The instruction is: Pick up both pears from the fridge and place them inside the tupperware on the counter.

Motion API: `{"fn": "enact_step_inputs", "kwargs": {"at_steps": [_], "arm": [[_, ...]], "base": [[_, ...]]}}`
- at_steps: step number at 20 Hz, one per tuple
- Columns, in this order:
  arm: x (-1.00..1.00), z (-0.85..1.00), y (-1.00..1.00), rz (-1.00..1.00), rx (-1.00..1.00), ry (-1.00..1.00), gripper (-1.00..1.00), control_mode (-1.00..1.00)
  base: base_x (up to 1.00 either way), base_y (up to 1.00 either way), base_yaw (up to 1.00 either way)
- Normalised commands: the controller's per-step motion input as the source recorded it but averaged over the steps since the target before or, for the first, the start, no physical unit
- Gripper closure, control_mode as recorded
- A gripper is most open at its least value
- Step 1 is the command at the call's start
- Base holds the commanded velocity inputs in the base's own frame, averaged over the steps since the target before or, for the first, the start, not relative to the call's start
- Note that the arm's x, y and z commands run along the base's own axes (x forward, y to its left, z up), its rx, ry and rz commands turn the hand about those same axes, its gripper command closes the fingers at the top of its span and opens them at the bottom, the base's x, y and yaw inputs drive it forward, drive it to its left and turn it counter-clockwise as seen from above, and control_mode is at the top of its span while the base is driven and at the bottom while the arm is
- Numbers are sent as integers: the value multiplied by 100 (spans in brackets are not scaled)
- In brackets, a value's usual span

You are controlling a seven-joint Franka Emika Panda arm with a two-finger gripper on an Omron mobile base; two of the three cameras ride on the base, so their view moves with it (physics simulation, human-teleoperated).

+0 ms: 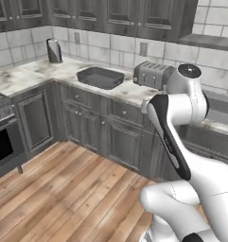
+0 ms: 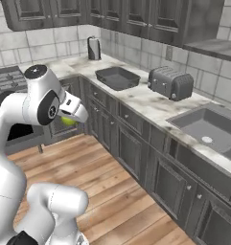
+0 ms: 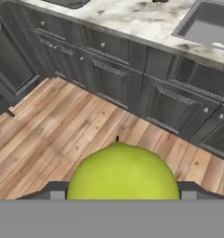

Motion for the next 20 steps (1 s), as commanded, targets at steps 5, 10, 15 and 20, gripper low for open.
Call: {"fn": "enact_step_inputs", "kwargs": {"at_steps": [5, 10, 15, 20], "arm": [[0, 0, 0, 0, 0, 0, 100, 100], [0, 0, 0, 0, 0, 0, 100, 100], [0, 0, 0, 0, 0, 0, 100, 100], [0, 0, 0, 0, 0, 0, 100, 100]], "base": [[100, 67, -20], [100, 63, -28], [100, 46, -28], [100, 34, -42]]}}
